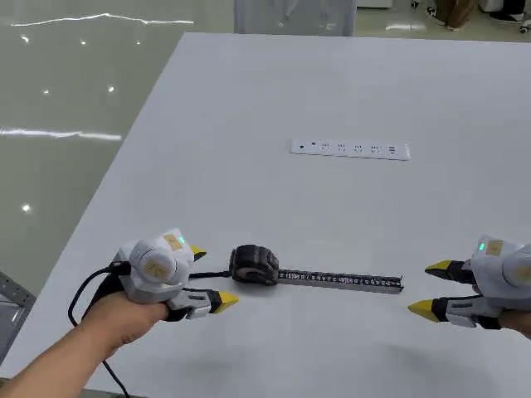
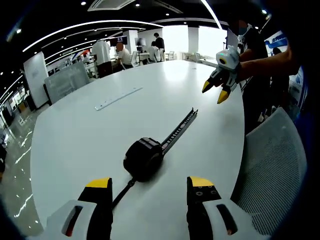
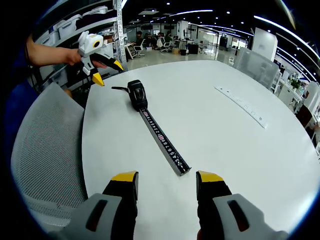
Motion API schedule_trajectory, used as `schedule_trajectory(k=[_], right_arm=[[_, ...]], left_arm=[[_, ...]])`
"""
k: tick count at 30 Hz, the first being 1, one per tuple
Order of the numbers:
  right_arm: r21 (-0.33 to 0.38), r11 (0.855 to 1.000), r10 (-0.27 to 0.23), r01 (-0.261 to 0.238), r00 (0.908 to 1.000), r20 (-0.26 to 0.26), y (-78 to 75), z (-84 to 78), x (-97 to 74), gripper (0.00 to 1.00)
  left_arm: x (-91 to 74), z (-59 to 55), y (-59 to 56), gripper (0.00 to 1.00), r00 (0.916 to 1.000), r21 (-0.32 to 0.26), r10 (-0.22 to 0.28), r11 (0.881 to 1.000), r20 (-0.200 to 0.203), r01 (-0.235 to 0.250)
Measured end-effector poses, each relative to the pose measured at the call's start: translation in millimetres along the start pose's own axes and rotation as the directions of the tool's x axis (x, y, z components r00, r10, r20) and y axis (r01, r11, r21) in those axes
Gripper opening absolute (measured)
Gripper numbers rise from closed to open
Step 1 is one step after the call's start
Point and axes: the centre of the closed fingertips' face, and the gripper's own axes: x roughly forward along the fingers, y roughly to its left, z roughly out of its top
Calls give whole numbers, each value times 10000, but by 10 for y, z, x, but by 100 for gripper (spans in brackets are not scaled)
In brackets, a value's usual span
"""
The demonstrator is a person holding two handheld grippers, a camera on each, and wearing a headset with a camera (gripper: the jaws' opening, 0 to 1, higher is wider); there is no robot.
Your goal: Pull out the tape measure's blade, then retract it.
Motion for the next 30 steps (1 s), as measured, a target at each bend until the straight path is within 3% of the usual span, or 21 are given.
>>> schedule_trajectory(k=[10, 14, 22, 30], right_arm=[[395, 9988, -312, 303, 9992, 236, 181, 18, -207, 47], [668, 9969, -451, 427, 9984, 352, 207, -8, -262, 50], [1200, 9905, -737, 666, 9958, 551, 418, -9, -444, 58], [2141, 9710, -1253, 1068, 9893, 746, 543, 2, -588, 68]], left_arm=[[-269, -85, -103, 59, 9996, -283, 233, 9993, 143, -229], [-358, -85, -161, 62, 9996, -373, 236, 9990, 161, -230], [-484, -75, -241, 68, 9988, -857, 427, 9955, 253, -404], [-567, -86, -276, 79, 9970, -1615, 701, 9848, 326, -640]])
